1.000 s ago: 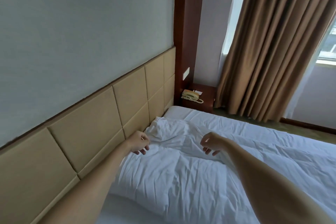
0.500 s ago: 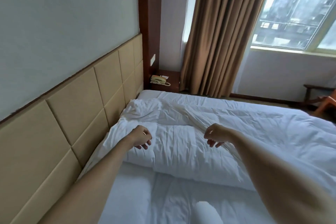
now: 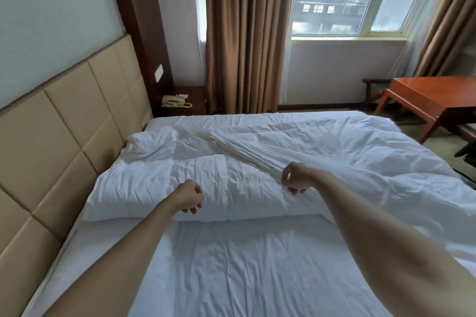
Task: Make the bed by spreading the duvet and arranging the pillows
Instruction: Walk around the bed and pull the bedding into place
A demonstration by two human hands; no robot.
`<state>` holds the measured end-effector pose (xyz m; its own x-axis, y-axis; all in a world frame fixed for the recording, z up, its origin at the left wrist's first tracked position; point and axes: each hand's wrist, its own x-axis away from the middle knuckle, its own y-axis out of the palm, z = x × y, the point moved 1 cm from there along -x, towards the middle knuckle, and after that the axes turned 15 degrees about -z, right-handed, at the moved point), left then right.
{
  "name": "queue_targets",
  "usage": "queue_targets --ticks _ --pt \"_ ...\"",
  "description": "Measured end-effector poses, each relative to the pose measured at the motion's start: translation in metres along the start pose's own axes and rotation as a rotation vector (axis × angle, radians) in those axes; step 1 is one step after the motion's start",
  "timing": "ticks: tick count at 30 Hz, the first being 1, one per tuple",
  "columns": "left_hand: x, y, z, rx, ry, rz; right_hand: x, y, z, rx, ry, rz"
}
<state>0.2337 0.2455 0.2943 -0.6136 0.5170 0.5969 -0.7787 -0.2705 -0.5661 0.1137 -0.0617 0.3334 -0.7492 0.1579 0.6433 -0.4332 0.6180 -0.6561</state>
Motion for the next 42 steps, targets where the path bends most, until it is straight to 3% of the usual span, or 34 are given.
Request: queue_targets --ticks 17,21,32,42 --pt "-0.074 0.309 0.277 -0.027 -0.009 -0.246 0.145 -0.047 0.420 -0.174 0.162 -0.035" --pt "-0.099 0.362 0.358 -0.094 0.056 -0.295 0.192 -0.063 0.495 -0.217 0.204 0.044" --pt "-0.179 0.538 0.521 -0.238 0.116 -0.526 0.245 -0.067 0.692 -0.323 0.388 -0.012" --pt "-0.261 0.631 0.673 -0.113 0.125 -0.534 0.216 -0.196 0.823 -0.188 0.344 -0.049"
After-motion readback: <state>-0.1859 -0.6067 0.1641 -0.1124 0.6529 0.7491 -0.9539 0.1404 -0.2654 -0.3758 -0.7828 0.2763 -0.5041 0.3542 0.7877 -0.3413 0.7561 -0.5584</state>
